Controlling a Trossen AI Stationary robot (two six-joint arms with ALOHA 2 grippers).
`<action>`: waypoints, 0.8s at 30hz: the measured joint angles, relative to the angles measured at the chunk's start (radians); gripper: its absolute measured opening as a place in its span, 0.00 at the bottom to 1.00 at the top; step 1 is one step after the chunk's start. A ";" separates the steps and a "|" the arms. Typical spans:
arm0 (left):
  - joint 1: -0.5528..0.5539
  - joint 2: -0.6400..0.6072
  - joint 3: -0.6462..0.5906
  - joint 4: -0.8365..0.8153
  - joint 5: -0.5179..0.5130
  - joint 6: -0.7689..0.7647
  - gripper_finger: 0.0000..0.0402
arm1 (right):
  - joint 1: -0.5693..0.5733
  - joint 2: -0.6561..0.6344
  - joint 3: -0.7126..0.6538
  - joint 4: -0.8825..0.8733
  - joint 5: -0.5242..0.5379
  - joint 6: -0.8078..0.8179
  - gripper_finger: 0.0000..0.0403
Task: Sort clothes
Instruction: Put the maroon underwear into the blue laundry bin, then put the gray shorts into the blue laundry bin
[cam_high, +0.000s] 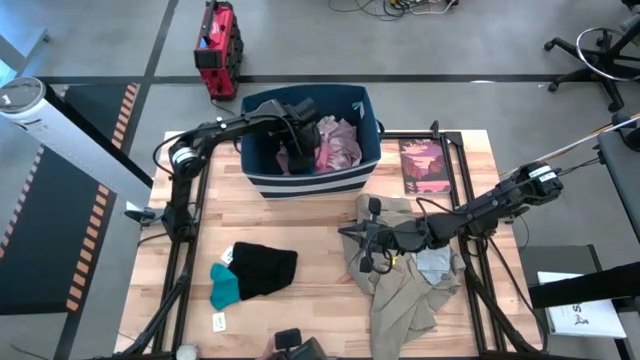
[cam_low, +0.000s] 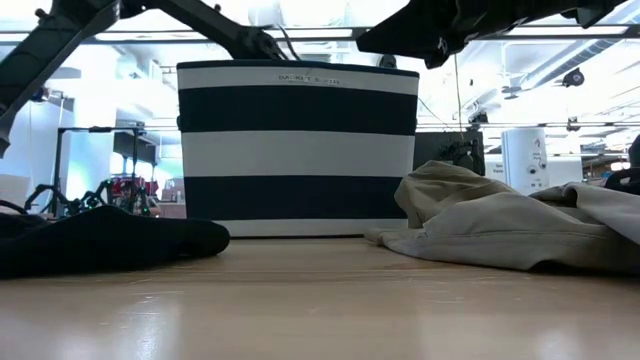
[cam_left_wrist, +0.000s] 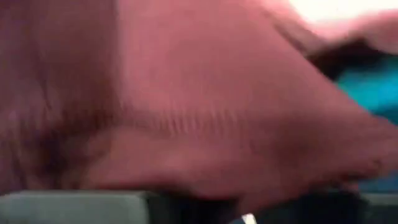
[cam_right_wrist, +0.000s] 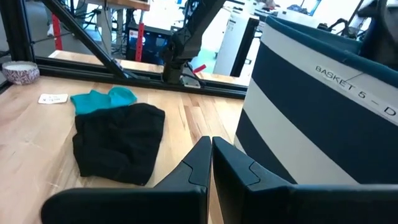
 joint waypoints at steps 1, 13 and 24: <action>-0.002 -0.016 0.004 -0.001 0.000 0.000 0.30 | 0.000 0.000 0.000 0.000 0.000 0.000 0.00; -0.092 -0.346 -0.030 0.131 -0.002 -0.048 0.63 | 0.000 -0.007 0.000 -0.004 0.000 -0.018 0.00; -0.278 -0.813 -0.334 0.531 -0.009 -0.047 0.59 | 0.000 -0.077 0.041 -0.232 0.000 0.052 0.03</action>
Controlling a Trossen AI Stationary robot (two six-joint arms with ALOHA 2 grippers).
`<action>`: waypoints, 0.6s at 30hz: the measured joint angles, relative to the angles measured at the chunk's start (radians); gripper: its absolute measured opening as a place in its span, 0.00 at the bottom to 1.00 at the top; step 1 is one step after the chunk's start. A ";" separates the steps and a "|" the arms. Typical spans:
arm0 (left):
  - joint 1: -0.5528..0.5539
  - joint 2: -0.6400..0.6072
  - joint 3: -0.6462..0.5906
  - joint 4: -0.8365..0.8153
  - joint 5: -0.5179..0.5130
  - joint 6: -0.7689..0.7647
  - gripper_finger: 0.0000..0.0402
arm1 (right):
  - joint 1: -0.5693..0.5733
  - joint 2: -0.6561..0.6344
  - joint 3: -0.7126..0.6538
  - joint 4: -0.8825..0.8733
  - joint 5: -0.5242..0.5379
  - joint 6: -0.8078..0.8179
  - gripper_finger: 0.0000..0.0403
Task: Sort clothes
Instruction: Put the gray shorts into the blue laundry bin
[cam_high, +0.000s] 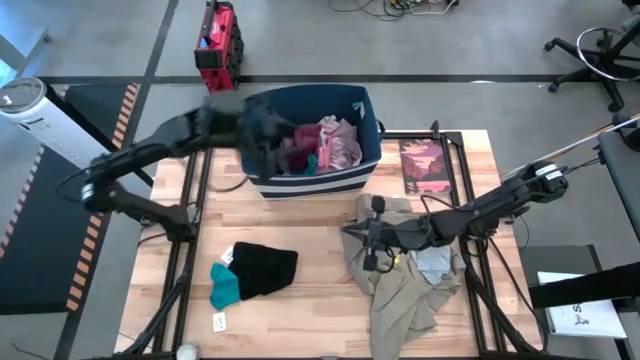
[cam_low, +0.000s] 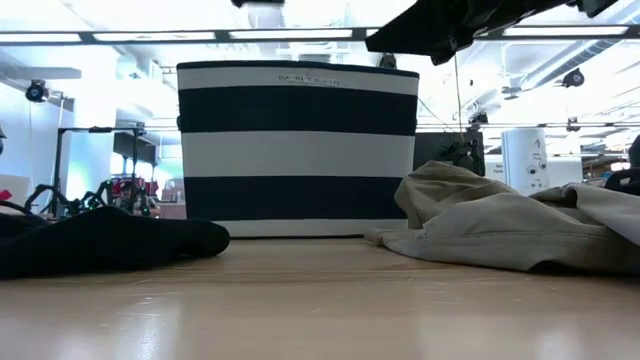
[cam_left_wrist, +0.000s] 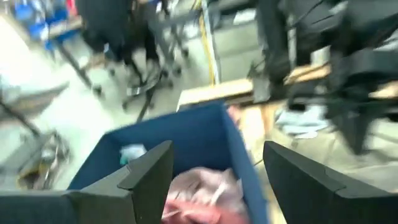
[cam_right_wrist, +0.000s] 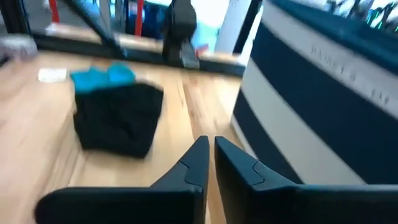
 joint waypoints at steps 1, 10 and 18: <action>-0.019 -0.042 -0.039 0.022 0.000 -0.002 0.59 | 0.000 -0.009 0.013 -0.059 0.000 0.021 0.04; -0.244 -0.311 -0.383 0.151 -0.209 -0.028 0.58 | 0.000 -0.012 0.196 -0.752 0.000 0.357 0.34; -0.433 -0.447 -0.672 0.366 -0.311 -0.110 0.60 | -0.044 0.015 0.199 -0.973 -0.001 0.494 0.61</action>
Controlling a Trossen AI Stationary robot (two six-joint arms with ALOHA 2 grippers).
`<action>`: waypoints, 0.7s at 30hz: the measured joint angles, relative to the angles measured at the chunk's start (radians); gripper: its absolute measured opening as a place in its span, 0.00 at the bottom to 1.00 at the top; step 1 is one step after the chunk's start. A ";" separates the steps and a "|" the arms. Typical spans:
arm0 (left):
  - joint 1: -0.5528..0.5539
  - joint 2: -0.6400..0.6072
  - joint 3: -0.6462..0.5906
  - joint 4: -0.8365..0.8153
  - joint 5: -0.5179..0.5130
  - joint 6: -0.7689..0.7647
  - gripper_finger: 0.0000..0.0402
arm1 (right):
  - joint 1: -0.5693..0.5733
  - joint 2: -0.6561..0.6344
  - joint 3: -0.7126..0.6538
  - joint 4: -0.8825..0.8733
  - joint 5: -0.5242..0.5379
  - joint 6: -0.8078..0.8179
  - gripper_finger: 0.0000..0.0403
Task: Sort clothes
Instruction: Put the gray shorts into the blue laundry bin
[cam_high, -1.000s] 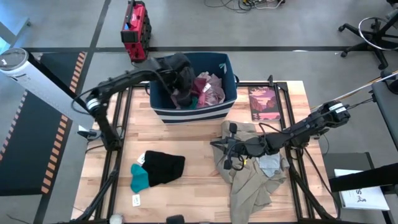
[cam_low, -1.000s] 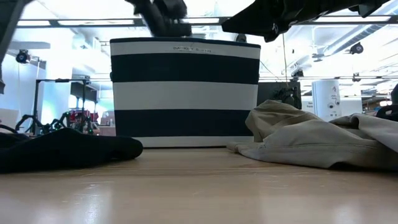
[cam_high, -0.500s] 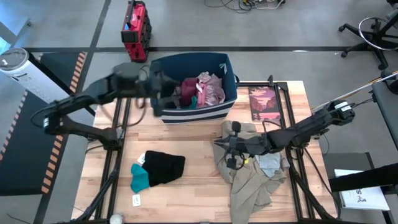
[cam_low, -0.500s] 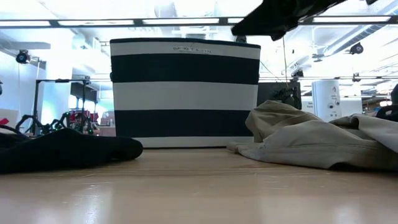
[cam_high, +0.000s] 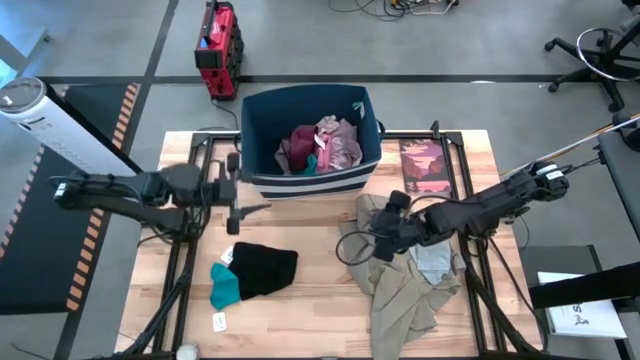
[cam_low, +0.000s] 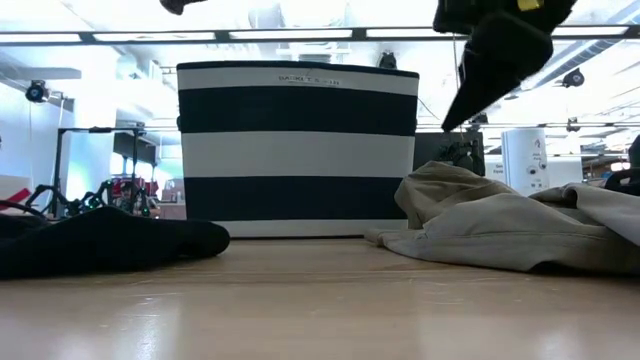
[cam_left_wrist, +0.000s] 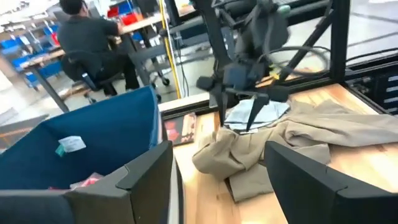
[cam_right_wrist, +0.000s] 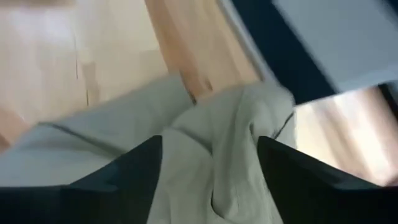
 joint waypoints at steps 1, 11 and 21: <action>-0.016 -0.016 -0.029 0.022 -0.017 0.000 0.60 | -0.012 0.000 -0.008 -0.001 -0.025 0.000 0.63; -0.041 -0.103 -0.170 0.133 -0.048 -0.028 0.58 | -0.142 0.000 -0.095 0.002 -0.184 -0.030 0.77; -0.041 -0.096 -0.187 0.143 -0.048 -0.033 0.58 | -0.185 0.105 -0.158 0.184 -0.392 0.017 0.77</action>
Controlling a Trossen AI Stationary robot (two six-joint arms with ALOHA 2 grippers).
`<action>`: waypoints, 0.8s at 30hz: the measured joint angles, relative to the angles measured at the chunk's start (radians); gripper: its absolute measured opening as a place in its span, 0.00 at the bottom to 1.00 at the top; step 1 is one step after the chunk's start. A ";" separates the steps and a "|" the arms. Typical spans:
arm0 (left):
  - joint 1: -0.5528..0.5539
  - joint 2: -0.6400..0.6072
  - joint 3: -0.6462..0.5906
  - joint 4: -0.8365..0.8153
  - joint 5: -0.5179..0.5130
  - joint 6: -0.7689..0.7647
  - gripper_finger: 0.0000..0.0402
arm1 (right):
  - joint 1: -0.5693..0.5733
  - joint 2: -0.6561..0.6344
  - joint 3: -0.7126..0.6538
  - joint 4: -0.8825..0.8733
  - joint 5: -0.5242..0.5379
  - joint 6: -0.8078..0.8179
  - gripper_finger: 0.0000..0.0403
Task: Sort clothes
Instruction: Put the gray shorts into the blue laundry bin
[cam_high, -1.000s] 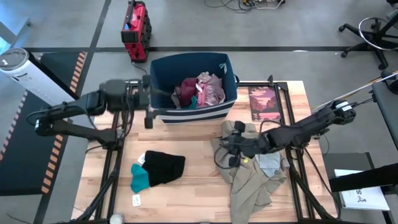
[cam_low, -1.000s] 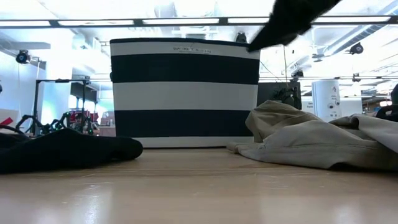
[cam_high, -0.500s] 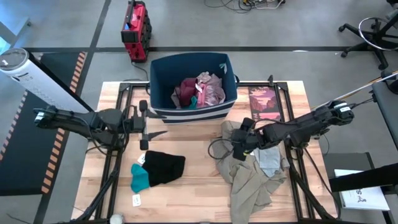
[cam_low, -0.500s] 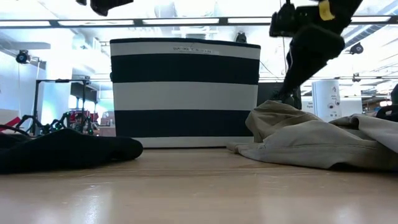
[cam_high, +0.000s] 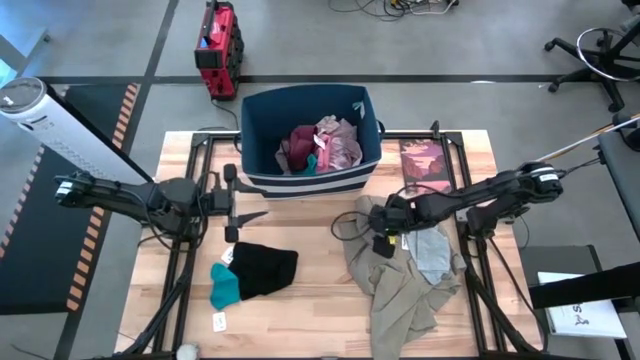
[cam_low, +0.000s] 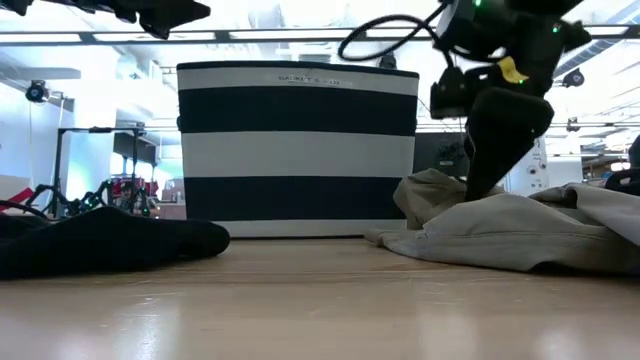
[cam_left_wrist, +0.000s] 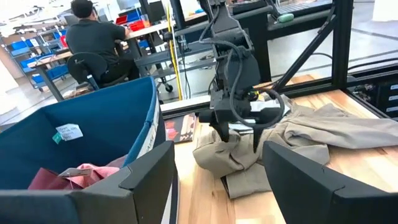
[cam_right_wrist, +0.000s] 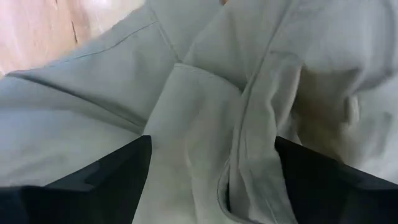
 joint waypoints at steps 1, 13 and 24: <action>0.000 0.001 -0.002 0.000 0.000 -0.001 0.58 | 0.000 0.026 0.000 0.020 -0.009 0.006 0.77; 0.000 0.008 -0.008 0.005 0.000 -0.015 0.59 | 0.001 0.227 0.039 0.115 0.036 0.012 0.63; 0.000 0.008 -0.008 0.006 0.000 -0.019 0.52 | 0.000 0.204 0.039 0.103 0.054 -0.022 0.03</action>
